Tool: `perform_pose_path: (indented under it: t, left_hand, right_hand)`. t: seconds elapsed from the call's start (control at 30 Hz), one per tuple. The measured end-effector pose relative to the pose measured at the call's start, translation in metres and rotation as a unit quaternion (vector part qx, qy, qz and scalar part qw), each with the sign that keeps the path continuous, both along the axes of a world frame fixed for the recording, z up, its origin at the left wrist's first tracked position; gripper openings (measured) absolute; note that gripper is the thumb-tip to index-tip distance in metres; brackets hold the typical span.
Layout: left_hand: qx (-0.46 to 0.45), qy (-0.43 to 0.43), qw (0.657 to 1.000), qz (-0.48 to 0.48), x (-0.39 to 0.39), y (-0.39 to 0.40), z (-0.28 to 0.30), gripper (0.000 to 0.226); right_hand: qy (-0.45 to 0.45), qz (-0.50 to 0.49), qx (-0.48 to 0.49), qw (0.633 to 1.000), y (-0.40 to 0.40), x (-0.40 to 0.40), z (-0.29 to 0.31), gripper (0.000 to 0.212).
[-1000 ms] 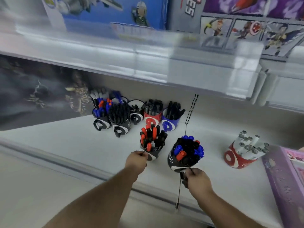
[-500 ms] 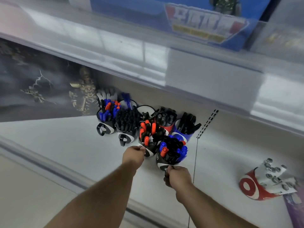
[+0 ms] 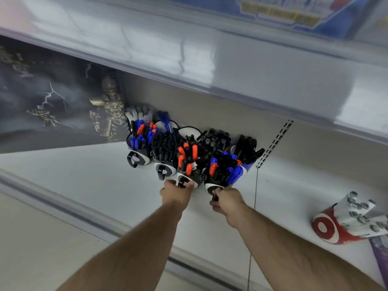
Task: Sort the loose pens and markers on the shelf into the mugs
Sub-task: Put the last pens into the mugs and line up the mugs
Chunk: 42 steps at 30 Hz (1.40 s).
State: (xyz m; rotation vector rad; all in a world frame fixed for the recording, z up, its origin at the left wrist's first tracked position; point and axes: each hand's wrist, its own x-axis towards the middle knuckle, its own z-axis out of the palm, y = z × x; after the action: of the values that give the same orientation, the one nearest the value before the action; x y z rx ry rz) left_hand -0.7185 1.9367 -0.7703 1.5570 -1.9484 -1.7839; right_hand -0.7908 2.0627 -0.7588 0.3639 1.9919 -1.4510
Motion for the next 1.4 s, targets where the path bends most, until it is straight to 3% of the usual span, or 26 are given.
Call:
perform_pose_path:
  t: [0.07,0.17,0.3,0.37,0.53,0.67,0.77,0.83,0.97,1.07,1.27,1.4]
  left_hand:
    - [-0.006,-0.020,0.999,0.025,0.010,0.018,0.011,0.065]
    - [-0.057,-0.010,0.998,0.033,0.021,0.049,0.020,0.056]
    - [-0.093,0.078,0.992,-0.032,0.021,0.101,0.033,0.038]
    - [-0.083,0.121,0.986,-0.083,0.019,0.129,0.043,0.032]
    - [-0.021,0.141,0.981,-0.134,0.020,0.190,0.058,0.033]
    - [0.038,0.134,0.977,-0.162,0.025,0.217,0.060,0.032]
    - [0.048,0.121,0.973,-0.192,0.029,0.223,0.060,0.030]
    - [0.042,0.116,0.971,-0.203,0.034,0.224,0.060,0.028]
    - [0.019,0.101,0.970,-0.218,0.038,0.228,0.060,0.025]
    - [0.018,0.102,0.969,-0.225,0.032,0.234,0.061,0.024]
    - [0.025,0.093,0.968,-0.231,0.031,0.245,0.054,0.024]
    - [0.032,0.088,0.968,-0.233,0.037,0.248,0.048,0.024]
  right_hand:
    - [0.008,0.018,0.005,1.000,0.009,0.004,0.008,0.014]
    - [0.058,0.049,0.042,0.996,0.041,0.013,0.020,0.018]
    - [0.235,0.063,0.133,0.961,0.126,0.029,0.029,0.021]
    - [0.270,0.020,0.173,0.947,0.176,0.033,0.033,0.025]
    - [0.189,-0.133,0.250,0.940,0.274,0.020,0.030,0.022]
    - [0.154,-0.136,0.241,0.948,0.299,0.005,0.019,0.019]
    - [0.155,-0.167,0.236,0.945,0.313,-0.022,0.021,0.049]
    - [0.159,-0.145,0.260,0.941,0.324,-0.046,0.028,0.068]
    - [0.153,0.012,0.335,0.930,0.343,-0.087,0.043,0.087]
    - [0.120,0.072,0.356,0.924,0.345,-0.094,0.036,0.101]
    - [0.182,0.082,0.337,0.920,0.350,-0.062,0.021,0.073]
    - [0.270,0.082,0.344,0.895,0.350,-0.040,0.014,0.045]
